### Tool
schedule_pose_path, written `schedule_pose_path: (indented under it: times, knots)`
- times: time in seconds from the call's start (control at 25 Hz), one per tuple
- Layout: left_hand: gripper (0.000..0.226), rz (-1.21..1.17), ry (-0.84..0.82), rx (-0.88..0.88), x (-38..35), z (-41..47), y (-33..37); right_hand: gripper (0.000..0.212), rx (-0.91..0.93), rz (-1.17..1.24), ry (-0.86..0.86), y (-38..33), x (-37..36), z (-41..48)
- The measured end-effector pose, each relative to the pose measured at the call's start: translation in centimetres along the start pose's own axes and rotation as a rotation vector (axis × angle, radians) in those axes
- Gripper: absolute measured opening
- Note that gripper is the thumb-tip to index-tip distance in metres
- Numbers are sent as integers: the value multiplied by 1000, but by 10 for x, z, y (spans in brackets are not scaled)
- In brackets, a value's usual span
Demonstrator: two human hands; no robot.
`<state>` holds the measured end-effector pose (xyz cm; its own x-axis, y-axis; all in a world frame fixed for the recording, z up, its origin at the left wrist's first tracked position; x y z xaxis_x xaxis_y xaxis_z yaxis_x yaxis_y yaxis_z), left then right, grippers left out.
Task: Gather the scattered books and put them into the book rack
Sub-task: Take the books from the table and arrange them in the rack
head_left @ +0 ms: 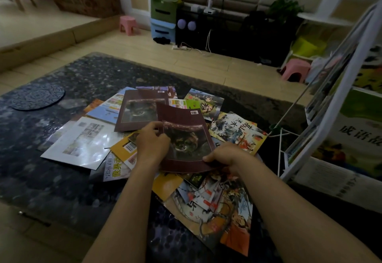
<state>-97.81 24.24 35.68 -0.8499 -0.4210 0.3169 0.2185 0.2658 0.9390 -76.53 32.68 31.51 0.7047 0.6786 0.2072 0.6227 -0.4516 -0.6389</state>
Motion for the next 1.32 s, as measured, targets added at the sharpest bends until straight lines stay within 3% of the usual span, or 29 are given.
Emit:
schedule_pose_path:
  times: [0.12, 0.24, 0.36, 0.48, 0.6, 0.68, 0.84, 0.96, 1.04, 1.2, 1.32]
  knots:
    - [40, -49, -33, -9, 2, 5, -2, 38, 19, 236, 1, 5, 8, -3]
    - [53, -60, -169, -113, -3, 7, 2, 27, 135, 396, 82, 1, 21, -8]
    - [40, 238, -161, -280, -9, 3, 14, 17, 336, 518, 193, -18, 30, -25]
    - [25, 338, -13, -434, -10, -3, 28, 13, 539, 518, 244, -50, 35, -61]
    - [12, 150, 84, -546, -1, -19, 53, 25, 733, 407, 196, -83, 40, -97]
    - [7, 52, 120, -572, 3, -29, 66, 21, 803, 281, 200, -98, 42, -115]
    - [21, -51, 128, -576, -1, -38, 77, 7, 868, -161, 441, -114, 48, -142]
    - [2, -126, 73, -569, -8, -43, 83, 9, 859, -419, 648, -110, 57, -156]
    - [13, -152, 13, -583, -18, -52, 91, 14, 853, -542, 775, -108, 67, -171]
    - [20, -162, -118, -627, -46, -76, 131, 19, 896, -641, 802, -107, 91, -224]
    - [38, -134, -176, -698, -70, -101, 183, 30, 969, -704, 892, -100, 120, -280]
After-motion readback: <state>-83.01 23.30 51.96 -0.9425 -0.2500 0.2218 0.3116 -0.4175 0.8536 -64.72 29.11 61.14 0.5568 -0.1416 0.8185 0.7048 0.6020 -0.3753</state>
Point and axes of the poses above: each hand's wrist, its own z-axis towards the middle knuckle, its own x-axis out of the back of the hand, y = z × x, the point moved 6 cm from there along z, towards the middle knuckle, and after that the axes turned 14 degrees about -y, right-handed, at the moved point
